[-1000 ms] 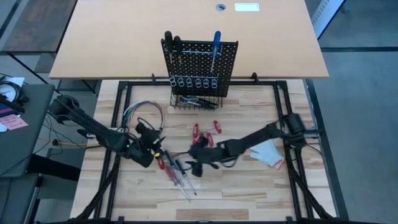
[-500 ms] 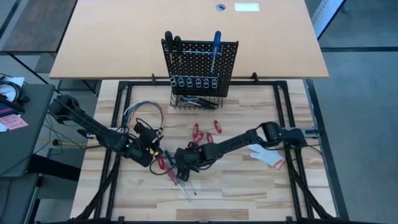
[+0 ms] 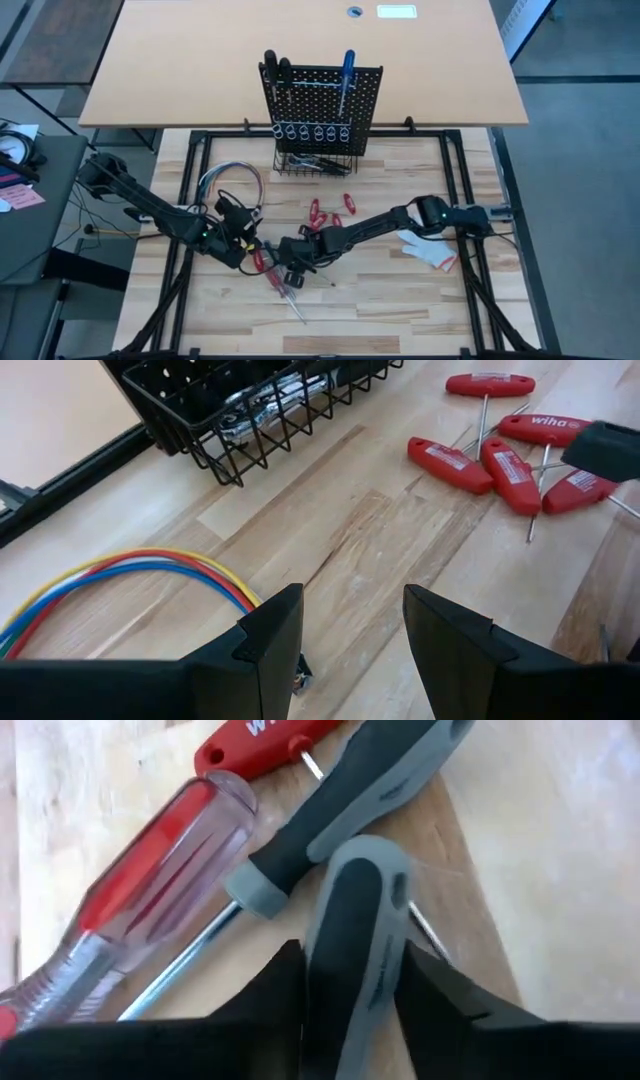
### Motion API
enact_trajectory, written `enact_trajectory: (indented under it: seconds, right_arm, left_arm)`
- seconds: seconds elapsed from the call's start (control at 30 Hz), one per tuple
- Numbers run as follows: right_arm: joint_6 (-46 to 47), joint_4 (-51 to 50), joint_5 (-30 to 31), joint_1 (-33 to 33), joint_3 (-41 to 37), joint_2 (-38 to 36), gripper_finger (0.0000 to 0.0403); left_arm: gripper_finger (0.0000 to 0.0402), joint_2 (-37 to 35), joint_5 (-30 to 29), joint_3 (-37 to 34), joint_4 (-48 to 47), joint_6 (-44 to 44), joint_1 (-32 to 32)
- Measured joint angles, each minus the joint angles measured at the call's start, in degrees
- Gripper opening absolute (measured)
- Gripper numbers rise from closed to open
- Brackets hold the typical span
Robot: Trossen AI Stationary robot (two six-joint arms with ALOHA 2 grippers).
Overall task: Hang tools onto peg board
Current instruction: Hang the gray screwdriver on the pegboard
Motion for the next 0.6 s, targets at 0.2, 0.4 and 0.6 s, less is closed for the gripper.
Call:
enact_trajectory:
  seconds: [0.2, 0.4, 0.6]
  right_arm:
    - [-2.60, -1.86, 7.55, 0.19, -2.86, -3.02, 0.0113]
    - [-2.60, 7.26, 17.28, -0.11, -18.48, -15.69, 0.0113]
    - [-4.50, 33.96, 18.37, -0.87, -43.19, -32.49, 0.0113]
  left_arm:
    - [0.0168, 0.00, 0.16, 0.00, 0.04, -0.16, -0.01]
    - [0.0168, 0.04, 0.19, 0.00, 0.43, -0.48, -0.37]
    - [0.0168, 2.08, -1.60, -2.25, 23.85, 14.41, -1.29]
